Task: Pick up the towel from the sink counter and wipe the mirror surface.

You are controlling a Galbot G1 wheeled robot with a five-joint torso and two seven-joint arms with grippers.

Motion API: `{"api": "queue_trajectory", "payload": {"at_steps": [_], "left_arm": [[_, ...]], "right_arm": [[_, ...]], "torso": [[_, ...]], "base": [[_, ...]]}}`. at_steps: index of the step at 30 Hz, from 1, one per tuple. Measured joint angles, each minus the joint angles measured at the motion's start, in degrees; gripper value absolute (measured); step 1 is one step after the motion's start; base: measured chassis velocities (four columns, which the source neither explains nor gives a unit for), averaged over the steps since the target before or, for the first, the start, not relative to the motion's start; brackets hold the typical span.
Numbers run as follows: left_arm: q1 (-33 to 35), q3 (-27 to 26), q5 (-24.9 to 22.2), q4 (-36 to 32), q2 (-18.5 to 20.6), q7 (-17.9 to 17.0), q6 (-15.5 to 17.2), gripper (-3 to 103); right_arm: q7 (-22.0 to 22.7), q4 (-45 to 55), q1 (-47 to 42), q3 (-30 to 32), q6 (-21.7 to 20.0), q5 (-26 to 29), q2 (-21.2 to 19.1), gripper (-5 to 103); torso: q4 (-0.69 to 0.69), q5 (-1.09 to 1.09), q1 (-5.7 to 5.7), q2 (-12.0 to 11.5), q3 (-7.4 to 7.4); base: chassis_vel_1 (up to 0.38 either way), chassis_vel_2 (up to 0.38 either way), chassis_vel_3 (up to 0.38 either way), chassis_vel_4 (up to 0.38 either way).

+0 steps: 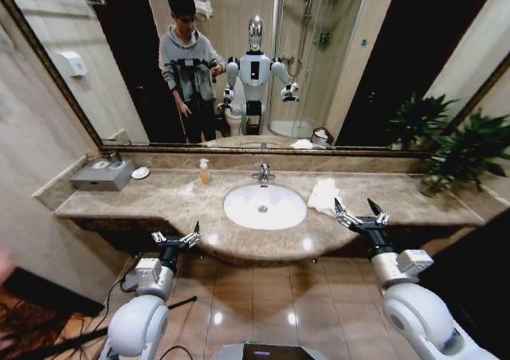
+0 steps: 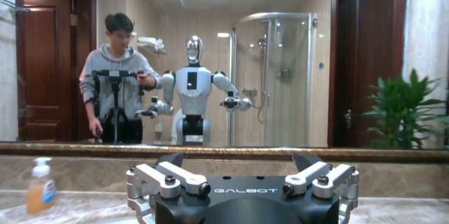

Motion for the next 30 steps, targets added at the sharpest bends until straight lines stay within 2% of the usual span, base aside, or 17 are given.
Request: {"api": "queue_trajectory", "payload": {"at_steps": [3,5,9,16,18,30], "left_arm": [[0.01,0.0,0.0,0.0,0.0,0.0,0.0,100],[0.02,-0.02,0.0,0.0,0.01,-0.01,0.0,100],[-0.01,0.0,0.0,0.0,0.0,0.0,0.0,100],[-0.03,0.02,0.0,0.0,0.0,0.01,0.0,100],[-0.03,0.01,0.0,0.0,0.0,0.01,0.0,100],[-0.01,0.0,0.0,0.0,0.01,0.01,0.0,100]], "right_arm": [[0.0,0.0,-0.01,0.0,0.0,0.01,0.0,100],[0.0,0.01,0.0,0.0,0.0,0.01,0.0,100],[0.0,0.0,0.0,0.0,0.0,0.01,0.0,100],[0.01,-0.01,0.04,0.01,0.0,0.01,0.0,100],[0.01,-0.01,0.04,0.01,0.0,0.02,-0.01,100],[0.0,-0.01,0.02,0.01,0.0,0.02,0.0,100]], "torso": [[-0.02,-0.03,-0.05,0.04,-0.03],[0.02,-0.09,-0.04,0.04,-0.03],[-0.03,0.03,0.0,0.01,0.0],[0.02,-0.01,0.15,-0.06,0.04],[0.03,-0.05,0.11,-0.05,0.03],[0.0,-0.01,0.02,-0.01,0.0]], "base": [[0.182,-0.26,-0.212,0.259],[-0.006,-0.155,-0.089,0.222],[-0.098,-0.134,0.06,0.147],[-0.141,-0.025,0.12,-0.009],[0.0,0.0,0.0,0.0],[0.024,-0.001,-0.023,-0.003]]}}
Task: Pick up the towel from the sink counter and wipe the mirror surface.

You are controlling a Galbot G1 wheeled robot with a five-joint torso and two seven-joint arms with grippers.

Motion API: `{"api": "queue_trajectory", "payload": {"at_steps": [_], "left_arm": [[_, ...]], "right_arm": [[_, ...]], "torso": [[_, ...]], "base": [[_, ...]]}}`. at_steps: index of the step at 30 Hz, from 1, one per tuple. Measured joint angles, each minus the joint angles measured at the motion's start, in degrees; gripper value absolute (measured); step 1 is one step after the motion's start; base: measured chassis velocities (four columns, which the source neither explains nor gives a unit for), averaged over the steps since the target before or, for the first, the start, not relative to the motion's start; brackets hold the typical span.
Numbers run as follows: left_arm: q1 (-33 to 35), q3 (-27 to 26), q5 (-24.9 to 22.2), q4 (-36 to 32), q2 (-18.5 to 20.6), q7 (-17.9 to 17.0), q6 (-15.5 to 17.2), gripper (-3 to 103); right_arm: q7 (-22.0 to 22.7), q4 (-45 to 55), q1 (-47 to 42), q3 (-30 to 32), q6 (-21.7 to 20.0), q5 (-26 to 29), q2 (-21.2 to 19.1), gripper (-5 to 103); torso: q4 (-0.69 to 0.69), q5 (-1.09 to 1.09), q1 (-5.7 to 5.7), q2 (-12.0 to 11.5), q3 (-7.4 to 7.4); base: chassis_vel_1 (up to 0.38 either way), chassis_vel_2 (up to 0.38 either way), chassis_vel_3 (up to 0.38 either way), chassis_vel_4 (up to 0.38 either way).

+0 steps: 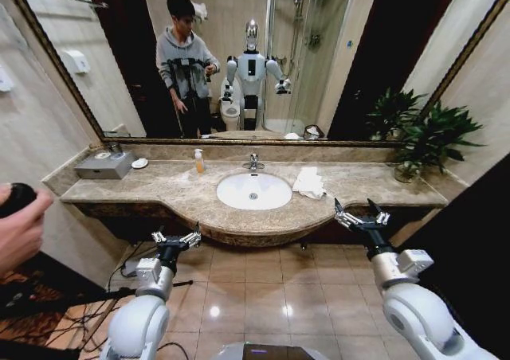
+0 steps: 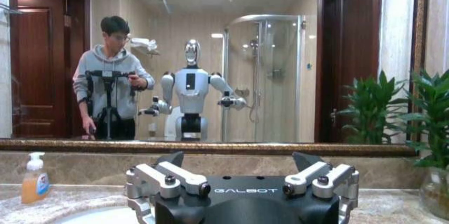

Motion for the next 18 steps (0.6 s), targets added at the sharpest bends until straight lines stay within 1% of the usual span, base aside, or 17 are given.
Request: {"api": "queue_trajectory", "payload": {"at_steps": [8,18], "left_arm": [[-0.01,0.0,0.0,0.0,0.0,0.0,0.0,100],[-0.01,0.0,0.0,0.0,0.0,0.0,0.0,100]], "right_arm": [[0.0,0.0,0.0,0.0,0.0,0.0,0.0,100],[0.0,0.0,0.0,0.0,0.0,0.0,0.0,100]], "torso": [[0.01,-0.02,0.03,-0.01,0.01],[0.01,-0.02,0.02,0.0,0.01]], "base": [[-0.053,-0.032,0.054,0.037],[0.0,0.0,0.0,0.0]]}}
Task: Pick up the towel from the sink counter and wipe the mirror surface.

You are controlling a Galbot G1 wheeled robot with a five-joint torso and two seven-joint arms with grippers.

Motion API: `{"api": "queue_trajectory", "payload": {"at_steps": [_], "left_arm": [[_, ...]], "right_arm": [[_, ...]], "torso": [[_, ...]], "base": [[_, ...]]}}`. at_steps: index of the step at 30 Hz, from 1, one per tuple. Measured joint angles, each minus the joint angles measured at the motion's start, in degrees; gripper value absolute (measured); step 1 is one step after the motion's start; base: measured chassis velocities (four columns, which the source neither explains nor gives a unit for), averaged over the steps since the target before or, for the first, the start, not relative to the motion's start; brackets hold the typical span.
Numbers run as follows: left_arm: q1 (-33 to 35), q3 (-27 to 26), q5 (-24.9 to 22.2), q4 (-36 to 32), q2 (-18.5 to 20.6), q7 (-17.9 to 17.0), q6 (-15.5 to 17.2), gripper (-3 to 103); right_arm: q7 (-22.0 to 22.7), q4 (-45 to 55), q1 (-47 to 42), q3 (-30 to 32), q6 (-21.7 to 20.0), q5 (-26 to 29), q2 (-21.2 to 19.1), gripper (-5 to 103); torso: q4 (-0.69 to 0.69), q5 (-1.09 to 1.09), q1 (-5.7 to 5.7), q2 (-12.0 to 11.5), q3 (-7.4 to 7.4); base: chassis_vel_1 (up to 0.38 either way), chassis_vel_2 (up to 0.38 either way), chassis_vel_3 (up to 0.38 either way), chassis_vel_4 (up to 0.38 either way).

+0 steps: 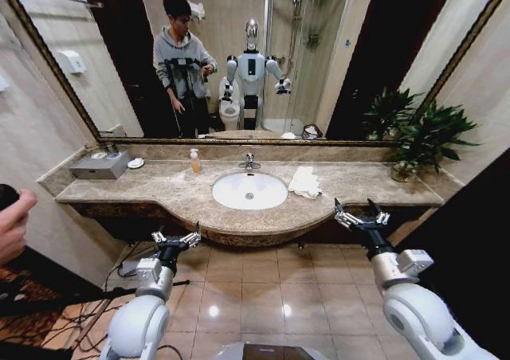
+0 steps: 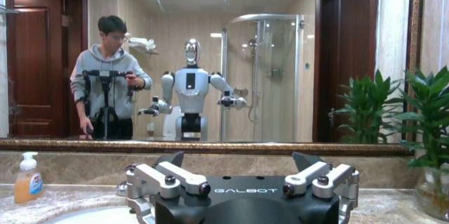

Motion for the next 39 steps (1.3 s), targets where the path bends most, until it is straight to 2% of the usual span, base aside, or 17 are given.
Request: {"api": "queue_trajectory", "payload": {"at_steps": [12,20,21,23,24,27,28,35,39], "left_arm": [[-0.01,0.0,0.0,0.0,0.0,0.0,0.0,100],[0.01,0.01,0.0,0.0,-0.01,0.0,0.0,100],[0.01,0.01,0.0,0.0,-0.01,0.0,0.0,100],[0.02,0.01,0.0,0.0,-0.01,0.0,0.0,100],[0.02,0.01,0.0,0.0,-0.01,0.0,0.0,100],[0.01,0.01,0.0,0.0,-0.01,0.0,0.0,100],[0.01,0.01,0.0,0.0,-0.01,0.0,0.0,100],[-0.02,0.0,0.01,0.0,-0.01,0.0,0.0,100],[-0.02,0.0,0.0,0.0,-0.01,0.0,0.0,100]], "right_arm": [[0.0,0.0,0.0,0.0,0.0,0.0,0.0,100],[0.0,0.0,0.0,0.0,0.0,0.0,0.0,100],[0.0,0.0,0.0,0.0,0.0,0.0,0.0,100],[0.0,0.0,-0.01,0.0,0.0,0.0,0.0,100],[0.0,0.0,-0.01,0.0,0.0,0.0,0.0,100],[0.0,0.0,-0.01,0.0,0.0,0.0,0.0,100],[0.0,0.0,-0.01,0.0,0.0,0.0,0.0,100],[0.0,0.0,0.02,0.0,0.0,0.0,0.0,100],[0.0,0.0,0.01,0.0,0.0,0.0,0.0,100]], "torso": [[0.0,0.01,0.03,-0.01,0.01],[-0.02,0.04,-0.01,-0.01,0.0],[0.0,0.04,-0.03,0.0,-0.01],[-0.03,-0.02,-0.04,0.01,-0.01],[-0.02,0.03,-0.05,0.01,-0.02],[-0.03,0.04,-0.06,0.02,-0.02],[0.0,-0.03,-0.05,0.02,-0.01],[0.02,0.02,0.08,-0.03,0.02],[-0.01,0.03,0.06,-0.03,0.02]], "base": [[0.003,-0.021,0.0,0.027],[0.044,-0.225,-0.042,0.226],[0.08,-0.263,-0.106,0.244],[0.089,-0.263,-0.106,0.177],[0.107,-0.181,-0.096,0.177],[0.096,-0.097,-0.098,0.088],[0.091,-0.027,-0.075,0.083],[0.078,-0.029,-0.06,0.031],[0.109,-0.145,-0.156,0.149]]}}
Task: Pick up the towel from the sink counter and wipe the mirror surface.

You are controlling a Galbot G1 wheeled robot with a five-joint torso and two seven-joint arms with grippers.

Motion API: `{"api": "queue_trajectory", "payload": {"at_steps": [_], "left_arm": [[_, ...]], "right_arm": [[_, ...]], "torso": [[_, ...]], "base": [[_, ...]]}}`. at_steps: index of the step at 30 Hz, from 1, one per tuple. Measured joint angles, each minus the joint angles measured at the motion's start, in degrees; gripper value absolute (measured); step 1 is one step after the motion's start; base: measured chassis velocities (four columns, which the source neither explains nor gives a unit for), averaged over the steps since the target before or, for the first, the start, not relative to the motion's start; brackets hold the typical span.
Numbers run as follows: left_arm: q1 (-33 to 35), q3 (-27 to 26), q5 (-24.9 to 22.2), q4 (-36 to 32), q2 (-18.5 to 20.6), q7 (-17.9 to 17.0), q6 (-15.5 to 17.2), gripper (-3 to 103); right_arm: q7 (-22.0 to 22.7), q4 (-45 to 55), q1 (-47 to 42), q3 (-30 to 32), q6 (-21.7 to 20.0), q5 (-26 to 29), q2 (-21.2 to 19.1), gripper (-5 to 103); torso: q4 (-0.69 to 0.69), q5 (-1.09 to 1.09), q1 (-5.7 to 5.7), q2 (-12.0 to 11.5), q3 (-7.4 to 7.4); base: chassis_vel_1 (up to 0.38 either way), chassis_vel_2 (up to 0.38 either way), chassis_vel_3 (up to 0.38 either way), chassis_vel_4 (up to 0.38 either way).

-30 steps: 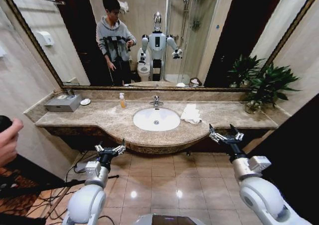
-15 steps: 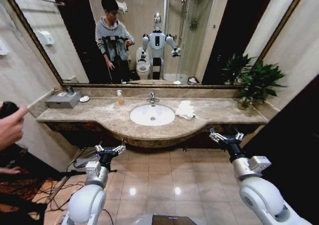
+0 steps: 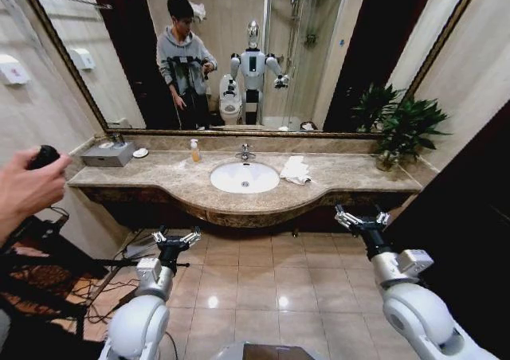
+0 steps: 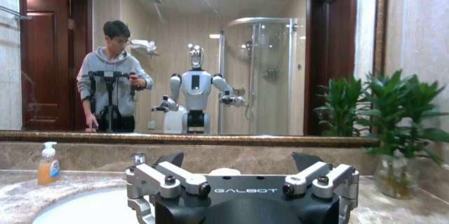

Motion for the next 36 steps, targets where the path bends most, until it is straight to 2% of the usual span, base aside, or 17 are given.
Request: {"api": "queue_trajectory", "payload": {"at_steps": [12,14,23,36], "left_arm": [[0.05,-0.01,0.0,0.0,0.0,-0.01,0.0,100],[0.05,-0.01,0.0,0.0,0.0,-0.01,0.0,100],[0.0,0.0,0.0,0.0,0.0,0.0,0.0,100],[0.02,0.0,0.0,0.0,0.0,-0.01,0.0,100]], "right_arm": [[0.0,0.01,-0.02,-0.01,0.0,0.0,0.0,100],[0.0,0.01,-0.03,0.0,0.0,0.0,0.0,100],[0.0,0.01,0.01,0.0,0.0,0.0,0.0,100],[0.0,0.01,-0.01,0.0,0.0,0.0,0.0,100]], "torso": [[0.03,-0.03,-0.14,0.07,-0.05],[-0.02,-0.03,-0.13,0.07,-0.04],[0.04,-0.03,0.03,-0.01,0.01],[0.01,-0.03,-0.08,0.03,-0.02]], "base": [[0.218,-0.208,-0.228,0.22],[0.109,-0.025,-0.121,0.1],[-0.045,0.009,0.051,-0.026],[-0.003,0.001,0.005,-0.003]]}}
